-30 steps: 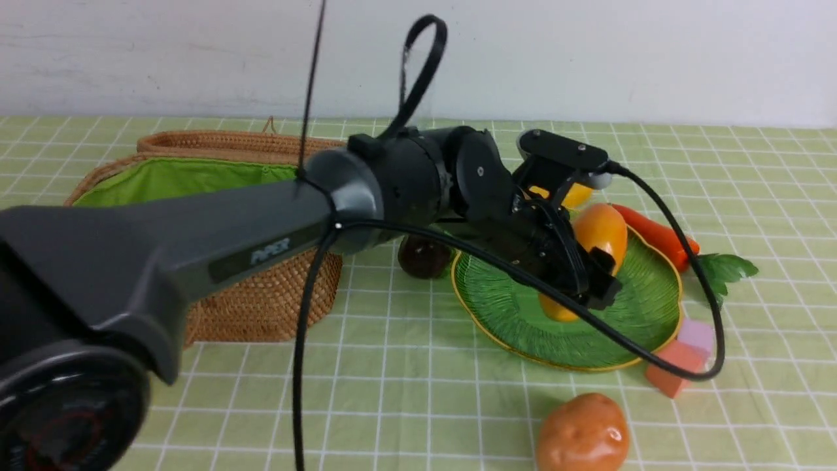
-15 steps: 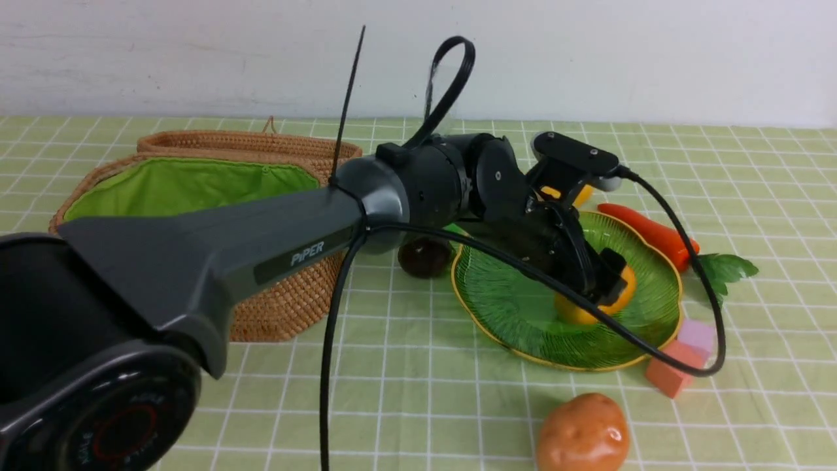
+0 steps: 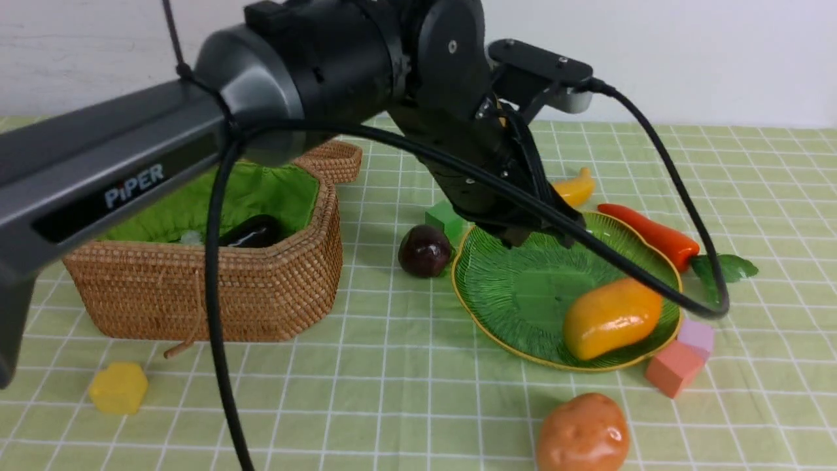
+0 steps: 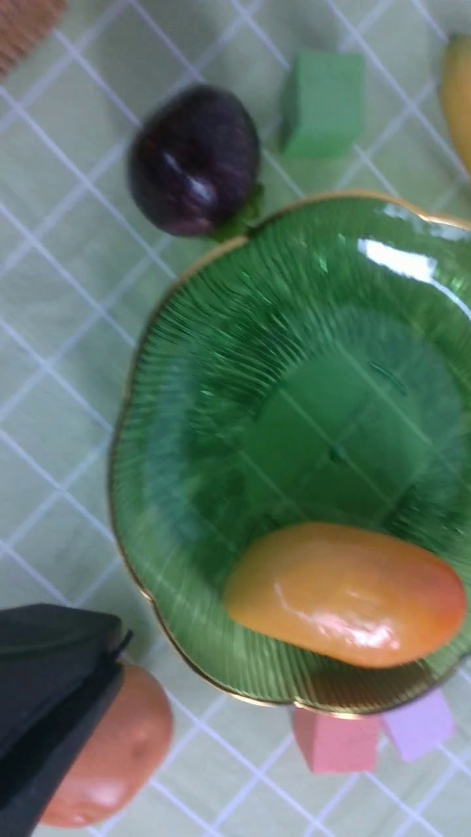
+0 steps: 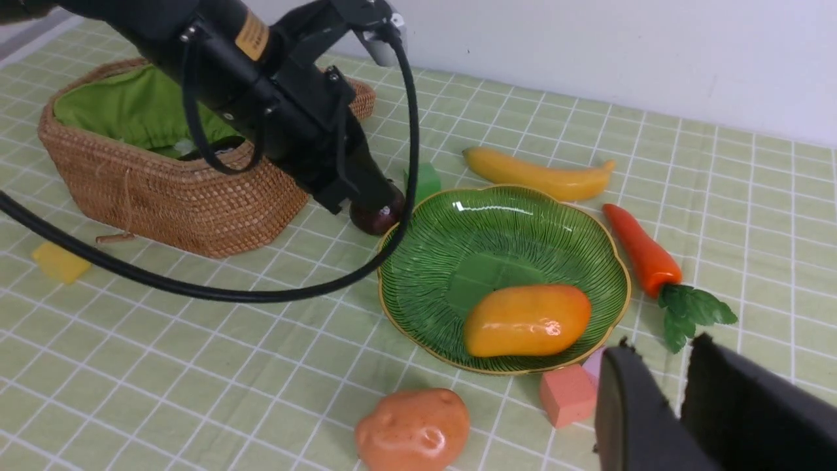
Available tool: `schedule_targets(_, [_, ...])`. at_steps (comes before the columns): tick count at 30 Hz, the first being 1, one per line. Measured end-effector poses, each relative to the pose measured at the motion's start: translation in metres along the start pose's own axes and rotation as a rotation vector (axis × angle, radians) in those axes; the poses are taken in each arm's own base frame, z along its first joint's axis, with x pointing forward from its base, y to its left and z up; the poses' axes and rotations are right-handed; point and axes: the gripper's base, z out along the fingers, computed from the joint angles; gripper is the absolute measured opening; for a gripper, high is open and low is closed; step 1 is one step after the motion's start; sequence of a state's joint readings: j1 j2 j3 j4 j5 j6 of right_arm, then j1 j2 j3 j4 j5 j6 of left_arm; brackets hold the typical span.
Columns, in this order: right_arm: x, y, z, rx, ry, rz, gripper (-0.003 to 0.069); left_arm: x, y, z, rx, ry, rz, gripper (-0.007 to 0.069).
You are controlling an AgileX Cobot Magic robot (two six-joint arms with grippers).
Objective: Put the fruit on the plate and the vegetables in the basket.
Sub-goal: Grab a mangosteen with your left arm and put it on the plate on the right
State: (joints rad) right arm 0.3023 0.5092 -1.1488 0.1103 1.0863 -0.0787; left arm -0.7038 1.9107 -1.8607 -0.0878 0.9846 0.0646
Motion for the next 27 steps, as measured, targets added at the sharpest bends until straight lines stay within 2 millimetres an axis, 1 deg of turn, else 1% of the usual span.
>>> schedule_targets(3, [0.0, 0.0, 0.0, 0.0, 0.0, 0.0, 0.0148, 0.005, 0.006, -0.001, -0.064, 0.075, -0.024, -0.0013])
schedule_targets(5, [0.0, 0.0, 0.0, -0.001, 0.0, 0.0, 0.0148, 0.005, 0.013, 0.005, -0.141, 0.111, 0.0, -0.0013])
schedule_targets(8, [0.0, 0.0, 0.0, -0.001, 0.0, 0.0, 0.0148, 0.002, 0.029, 0.025, -0.218, 0.13, 0.046, -0.0013])
schedule_targets(10, [0.0, 0.0, 0.0, -0.001, 0.0, 0.0, 0.0148, 0.0, 0.041, 0.039, -0.226, 0.149, 0.07, -0.0013])
schedule_targets(13, [0.0, 0.0, 0.0, -0.002, 0.0, 0.001, 0.0149, 0.001, 0.067, 0.062, -0.194, 0.181, 0.102, -0.0013])
schedule_targets(15, [0.0, 0.0, 0.0, -0.002, 0.0, 0.001, 0.0149, 0.003, 0.083, 0.074, -0.159, 0.19, 0.128, -0.0012])
schedule_targets(17, [0.0, 0.0, 0.0, -0.002, 0.001, 0.001, 0.0149, 0.002, 0.094, 0.081, -0.142, 0.181, 0.189, 0.0006])
schedule_targets(19, [0.001, 0.0, 0.0, -0.002, 0.006, 0.001, 0.0149, 0.0, 0.099, 0.084, -0.145, 0.16, 0.251, 0.0046])
schedule_targets(20, [0.001, 0.0, 0.0, -0.002, 0.008, 0.001, 0.0149, -0.002, 0.101, 0.085, -0.152, 0.139, 0.282, 0.0091])
schedule_targets(21, [0.001, 0.0, 0.0, -0.002, 0.008, 0.001, 0.0149, -0.004, 0.101, 0.084, -0.156, 0.123, 0.294, 0.0118])
schedule_targets(22, [0.001, 0.0, 0.0, -0.002, 0.008, 0.001, 0.015, -0.007, 0.101, 0.084, -0.165, 0.097, 0.311, 0.0169])
schedule_targets(23, [0.001, 0.0, 0.0, -0.002, 0.008, 0.001, 0.0151, -0.011, 0.102, 0.084, -0.179, 0.057, 0.334, 0.0248])
schedule_targets(25, [0.001, 0.0, 0.0, -0.003, 0.011, 0.001, 0.0151, -0.015, 0.103, 0.083, -0.192, 0.015, 0.363, 0.0351])
schedule_targets(26, [0.001, 0.0, 0.0, -0.003, 0.014, 0.001, 0.0151, -0.016, 0.103, 0.083, -0.196, 0.007, 0.374, 0.0384])
schedule_targets(27, [0.001, 0.0, 0.0, -0.003, 0.016, 0.001, 0.0151, -0.017, 0.103, 0.083, -0.2, -0.001, 0.397, 0.0433])
